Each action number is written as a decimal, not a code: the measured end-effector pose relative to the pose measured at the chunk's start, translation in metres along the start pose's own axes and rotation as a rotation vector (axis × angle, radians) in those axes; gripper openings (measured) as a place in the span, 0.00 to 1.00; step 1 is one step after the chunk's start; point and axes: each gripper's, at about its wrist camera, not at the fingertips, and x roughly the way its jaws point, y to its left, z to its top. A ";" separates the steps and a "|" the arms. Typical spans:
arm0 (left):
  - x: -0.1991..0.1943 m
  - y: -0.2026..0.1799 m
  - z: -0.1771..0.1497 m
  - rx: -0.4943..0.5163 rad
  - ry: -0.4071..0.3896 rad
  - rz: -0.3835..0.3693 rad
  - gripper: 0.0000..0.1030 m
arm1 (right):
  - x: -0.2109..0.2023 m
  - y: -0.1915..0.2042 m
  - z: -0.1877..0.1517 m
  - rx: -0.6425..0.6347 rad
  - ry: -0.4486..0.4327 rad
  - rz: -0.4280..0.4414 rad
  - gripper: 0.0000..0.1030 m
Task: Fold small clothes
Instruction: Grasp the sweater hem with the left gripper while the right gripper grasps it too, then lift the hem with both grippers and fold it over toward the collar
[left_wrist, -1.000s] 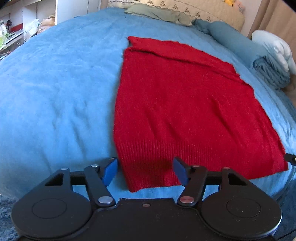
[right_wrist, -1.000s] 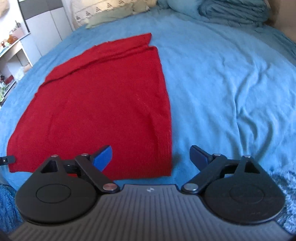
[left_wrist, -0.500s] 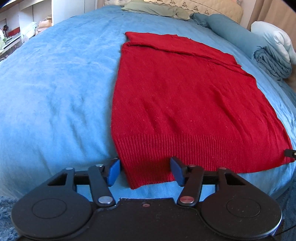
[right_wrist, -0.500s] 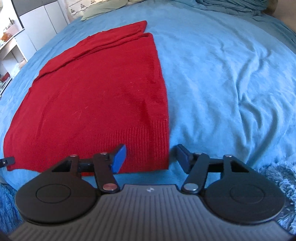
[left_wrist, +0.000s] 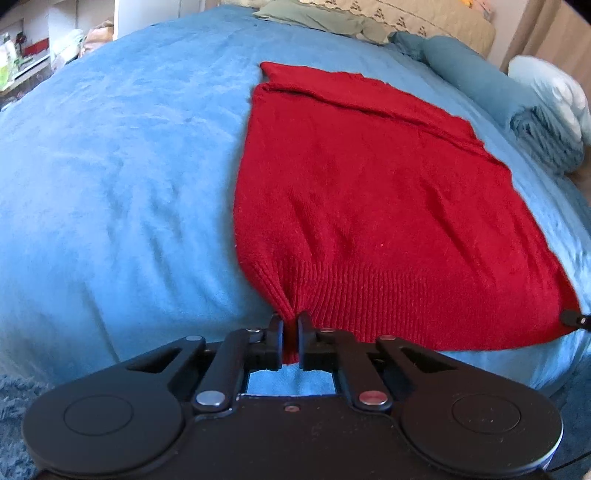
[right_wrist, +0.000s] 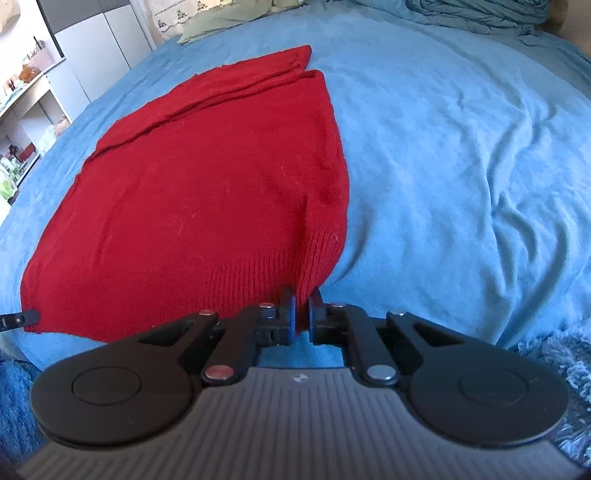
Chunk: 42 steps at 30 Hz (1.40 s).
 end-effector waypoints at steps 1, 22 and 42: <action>-0.004 0.002 0.001 -0.014 -0.009 -0.012 0.07 | -0.003 -0.001 0.001 0.008 -0.007 0.007 0.20; -0.081 -0.020 0.185 -0.038 -0.341 -0.137 0.06 | -0.080 -0.002 0.171 0.162 -0.335 0.295 0.20; 0.177 -0.023 0.350 -0.086 -0.250 0.064 0.06 | 0.193 0.036 0.377 0.157 -0.196 0.114 0.20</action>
